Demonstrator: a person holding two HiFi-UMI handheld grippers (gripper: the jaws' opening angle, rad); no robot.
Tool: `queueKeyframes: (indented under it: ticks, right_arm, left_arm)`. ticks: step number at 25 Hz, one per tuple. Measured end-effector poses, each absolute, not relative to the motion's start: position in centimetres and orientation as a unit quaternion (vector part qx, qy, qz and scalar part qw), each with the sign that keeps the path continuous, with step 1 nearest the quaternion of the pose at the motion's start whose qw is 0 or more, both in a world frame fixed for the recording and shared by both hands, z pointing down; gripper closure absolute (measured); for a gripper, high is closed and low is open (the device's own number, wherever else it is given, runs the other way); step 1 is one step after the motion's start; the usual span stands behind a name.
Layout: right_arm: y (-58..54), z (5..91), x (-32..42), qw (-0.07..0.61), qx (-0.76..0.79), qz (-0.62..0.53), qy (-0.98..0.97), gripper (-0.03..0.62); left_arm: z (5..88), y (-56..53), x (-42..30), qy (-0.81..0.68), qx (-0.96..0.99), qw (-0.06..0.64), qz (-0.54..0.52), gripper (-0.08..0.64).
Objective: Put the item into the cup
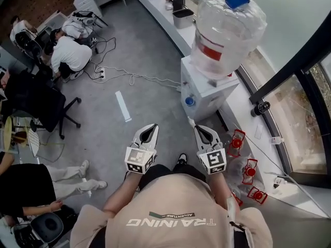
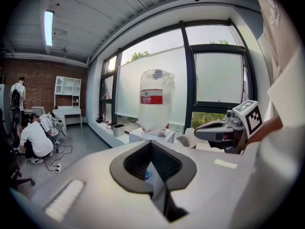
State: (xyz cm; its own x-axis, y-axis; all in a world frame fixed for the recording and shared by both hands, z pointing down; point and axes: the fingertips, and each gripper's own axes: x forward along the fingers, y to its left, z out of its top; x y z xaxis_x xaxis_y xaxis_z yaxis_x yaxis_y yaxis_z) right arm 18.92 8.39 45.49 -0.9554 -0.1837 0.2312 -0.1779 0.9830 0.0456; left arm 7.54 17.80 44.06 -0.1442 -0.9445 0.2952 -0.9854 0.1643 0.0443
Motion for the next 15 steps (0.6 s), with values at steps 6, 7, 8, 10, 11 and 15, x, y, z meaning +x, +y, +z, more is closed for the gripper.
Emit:
queueKeyframes:
  ticks: [6,7,8,10,11,15]
  right_arm:
    - [6.8,45.4,17.2,0.12,0.087,-0.01,-0.989,0.581]
    - [6.6,45.4,16.9,0.122,0.088,-0.009,-0.989,0.581]
    - [6.4,45.6,16.6,0.124,0.089,-0.008,-0.988,0.581]
    - [5.9,45.9,16.0,0.13,0.095,-0.007,-0.987,0.581]
    - [5.7,46.1,15.6,0.132,0.099,-0.005,-0.986,0.581]
    - [4.9,46.5,13.4,0.14,0.122,0.001,-0.983,0.581]
  left_arm:
    - [44.5,16.3,6.2,-0.752,0.639,0.14,0.079,0.552]
    - [44.6,16.1,5.8,-0.752,0.639,0.142,0.081,0.552]
    - [44.6,15.9,5.4,-0.751,0.639,0.142,0.081,0.552]
    - [44.5,15.4,4.3,-0.751,0.64,0.142,0.079,0.552]
    - [44.5,15.1,3.7,-0.75,0.642,0.14,0.078,0.552]
    - [45.2,14.1,0.9,-0.738,0.657,0.13,0.083,0.552]
